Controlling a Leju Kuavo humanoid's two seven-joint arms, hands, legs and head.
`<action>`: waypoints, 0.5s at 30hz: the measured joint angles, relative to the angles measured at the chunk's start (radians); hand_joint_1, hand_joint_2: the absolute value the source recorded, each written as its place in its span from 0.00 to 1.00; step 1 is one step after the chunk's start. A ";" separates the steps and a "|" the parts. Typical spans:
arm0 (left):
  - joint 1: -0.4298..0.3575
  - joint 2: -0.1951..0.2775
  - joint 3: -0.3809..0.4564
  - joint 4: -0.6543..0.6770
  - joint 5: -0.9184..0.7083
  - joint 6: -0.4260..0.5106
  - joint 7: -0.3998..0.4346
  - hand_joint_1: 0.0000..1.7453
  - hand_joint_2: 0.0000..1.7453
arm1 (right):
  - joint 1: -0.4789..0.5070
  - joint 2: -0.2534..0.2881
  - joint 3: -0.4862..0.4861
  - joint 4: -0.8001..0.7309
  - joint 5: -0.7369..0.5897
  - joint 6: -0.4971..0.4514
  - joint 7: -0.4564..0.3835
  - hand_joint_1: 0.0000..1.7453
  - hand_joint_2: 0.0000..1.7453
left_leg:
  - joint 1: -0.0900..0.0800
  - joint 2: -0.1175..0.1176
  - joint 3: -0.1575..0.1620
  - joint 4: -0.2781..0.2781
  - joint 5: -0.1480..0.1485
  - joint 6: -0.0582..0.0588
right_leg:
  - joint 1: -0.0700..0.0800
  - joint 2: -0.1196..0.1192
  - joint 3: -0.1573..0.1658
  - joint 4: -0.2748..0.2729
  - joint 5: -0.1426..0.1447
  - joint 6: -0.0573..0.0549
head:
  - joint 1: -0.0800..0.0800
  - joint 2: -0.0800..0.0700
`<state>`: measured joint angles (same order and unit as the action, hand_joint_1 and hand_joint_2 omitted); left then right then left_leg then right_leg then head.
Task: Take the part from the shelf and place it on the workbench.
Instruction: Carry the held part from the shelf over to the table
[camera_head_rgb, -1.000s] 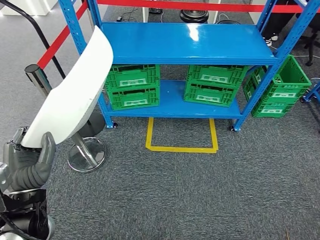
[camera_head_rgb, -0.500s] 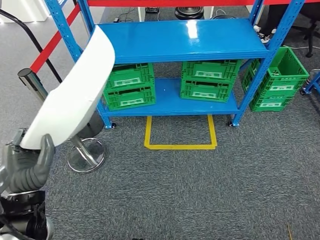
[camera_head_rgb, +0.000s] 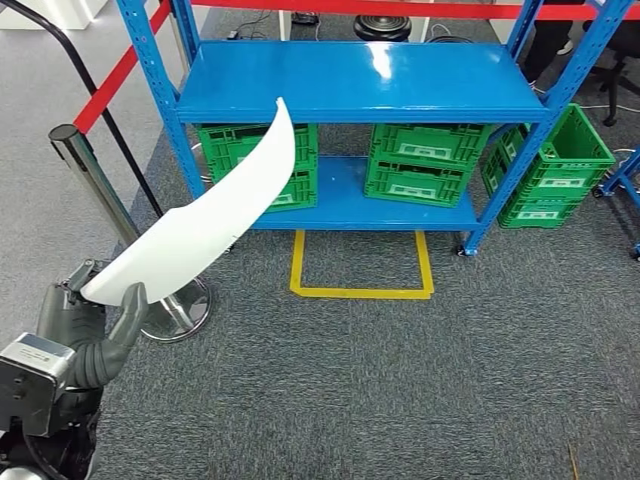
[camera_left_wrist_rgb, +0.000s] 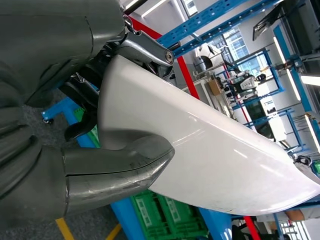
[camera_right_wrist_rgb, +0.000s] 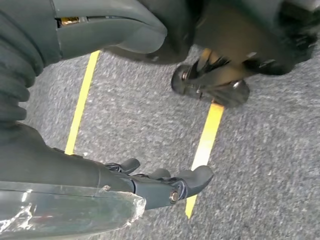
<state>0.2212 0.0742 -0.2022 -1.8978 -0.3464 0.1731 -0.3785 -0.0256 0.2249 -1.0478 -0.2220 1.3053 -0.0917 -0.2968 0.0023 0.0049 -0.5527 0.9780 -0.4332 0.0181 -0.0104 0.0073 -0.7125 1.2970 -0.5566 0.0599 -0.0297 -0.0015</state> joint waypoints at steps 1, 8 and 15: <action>0.001 0.001 0.000 0.000 0.000 -0.001 0.000 0.96 1.00 | 0.001 -0.001 -0.001 0.000 0.000 0.000 0.000 0.00 1.00 | -0.001 0.000 0.001 0.000 0.000 0.000 | 0.000 -0.001 0.023 -0.044 0.028 -0.003 | 0.000 0.000; 0.011 0.000 0.008 -0.001 -0.021 0.031 0.019 0.96 1.00 | -0.002 -0.002 -0.007 0.000 0.001 -0.001 0.003 0.00 1.00 | -0.007 0.002 -0.001 0.006 -0.002 -0.027 | 0.007 -0.009 0.148 -0.286 0.112 -0.033 | -0.002 0.000; 0.015 0.010 0.009 -0.003 -0.069 0.034 0.018 0.96 1.00 | -0.001 -0.002 -0.010 0.000 0.002 0.002 0.000 0.00 1.00 | 0.003 -0.001 -0.133 0.292 -0.134 -0.055 | 0.000 0.003 0.139 -0.290 0.122 -0.052 | -0.007 0.000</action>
<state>0.2360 0.0845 -0.1934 -1.9005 -0.4157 0.2073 -0.3605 -0.0271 0.2224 -1.0583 -0.2220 1.3069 -0.0900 -0.2972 0.0050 0.0041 -0.6853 1.2698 -0.5675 -0.0365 -0.0102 0.0107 -0.5730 1.0069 -0.4348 0.0074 -0.0363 -0.0015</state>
